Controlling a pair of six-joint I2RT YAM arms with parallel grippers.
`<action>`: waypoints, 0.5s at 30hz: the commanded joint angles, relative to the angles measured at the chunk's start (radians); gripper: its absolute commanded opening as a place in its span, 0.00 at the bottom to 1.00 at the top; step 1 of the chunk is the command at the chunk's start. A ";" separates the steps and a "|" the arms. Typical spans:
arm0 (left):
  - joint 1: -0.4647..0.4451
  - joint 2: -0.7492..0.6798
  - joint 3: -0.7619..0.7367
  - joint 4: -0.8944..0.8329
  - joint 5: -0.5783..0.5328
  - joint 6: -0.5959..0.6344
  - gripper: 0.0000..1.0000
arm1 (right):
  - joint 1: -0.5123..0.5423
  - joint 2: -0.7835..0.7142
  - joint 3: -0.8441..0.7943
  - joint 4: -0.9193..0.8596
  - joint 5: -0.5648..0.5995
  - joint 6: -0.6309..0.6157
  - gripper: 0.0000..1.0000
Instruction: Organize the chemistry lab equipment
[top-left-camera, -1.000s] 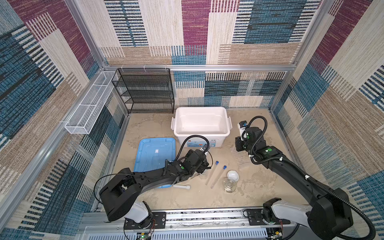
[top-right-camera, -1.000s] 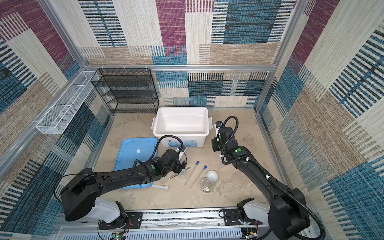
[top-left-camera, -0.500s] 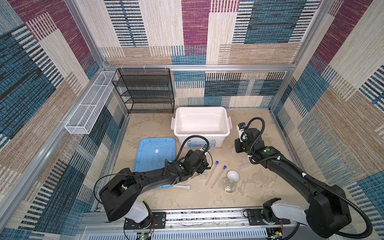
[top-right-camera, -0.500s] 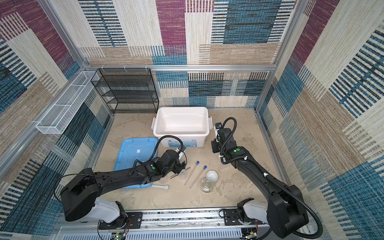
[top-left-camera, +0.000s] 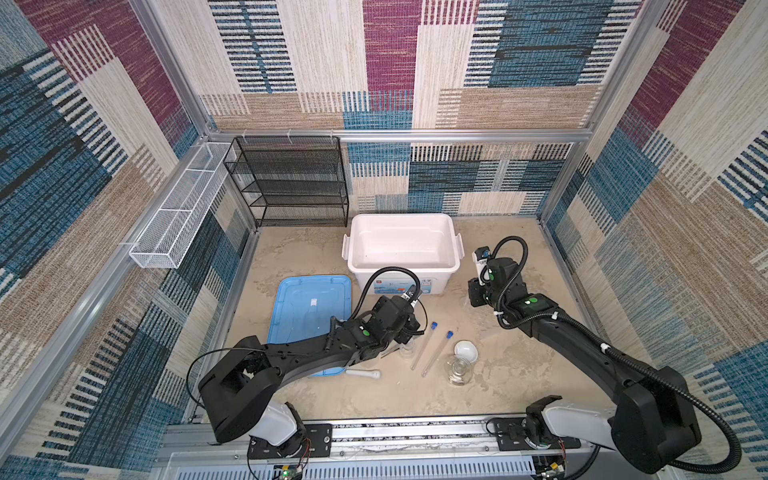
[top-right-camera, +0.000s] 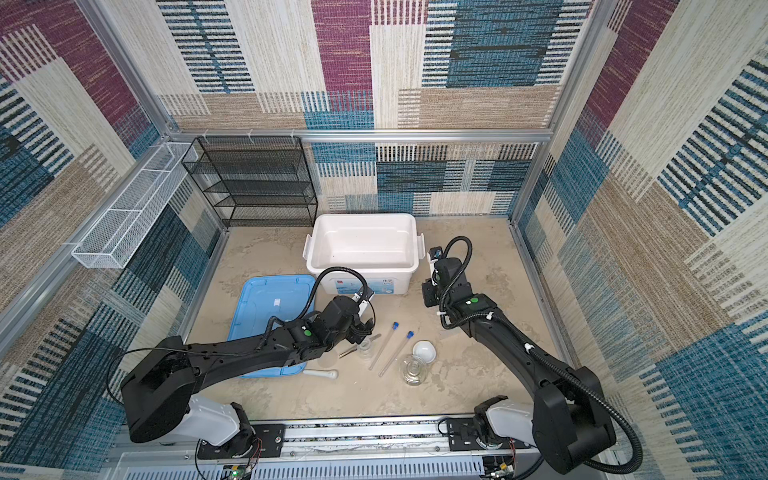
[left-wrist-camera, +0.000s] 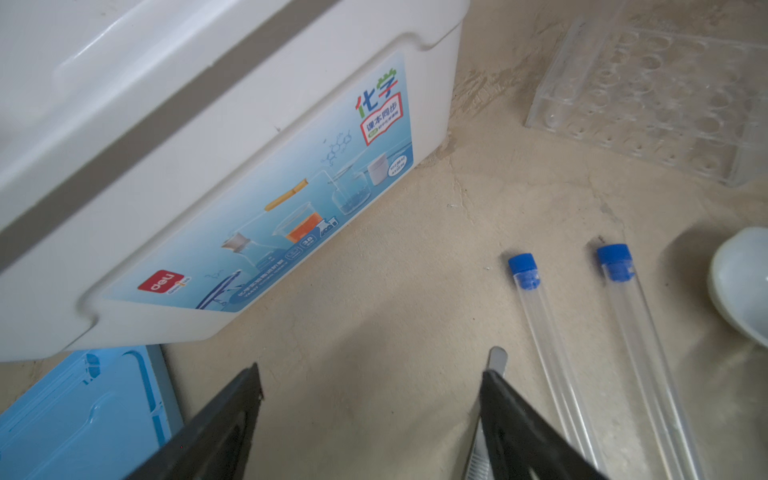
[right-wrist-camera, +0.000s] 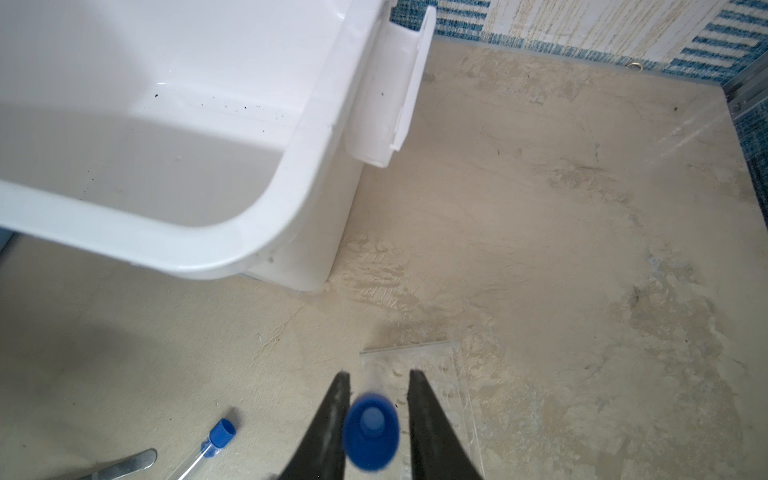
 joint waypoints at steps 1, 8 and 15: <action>-0.015 0.014 0.038 -0.048 -0.002 0.019 0.84 | 0.002 -0.021 -0.005 0.032 0.000 0.000 0.38; -0.063 0.090 0.142 -0.151 -0.031 0.039 0.83 | 0.002 -0.047 -0.024 0.063 -0.037 0.000 0.63; -0.113 0.168 0.235 -0.257 -0.039 -0.004 0.80 | 0.001 -0.082 -0.050 0.095 -0.025 0.013 0.84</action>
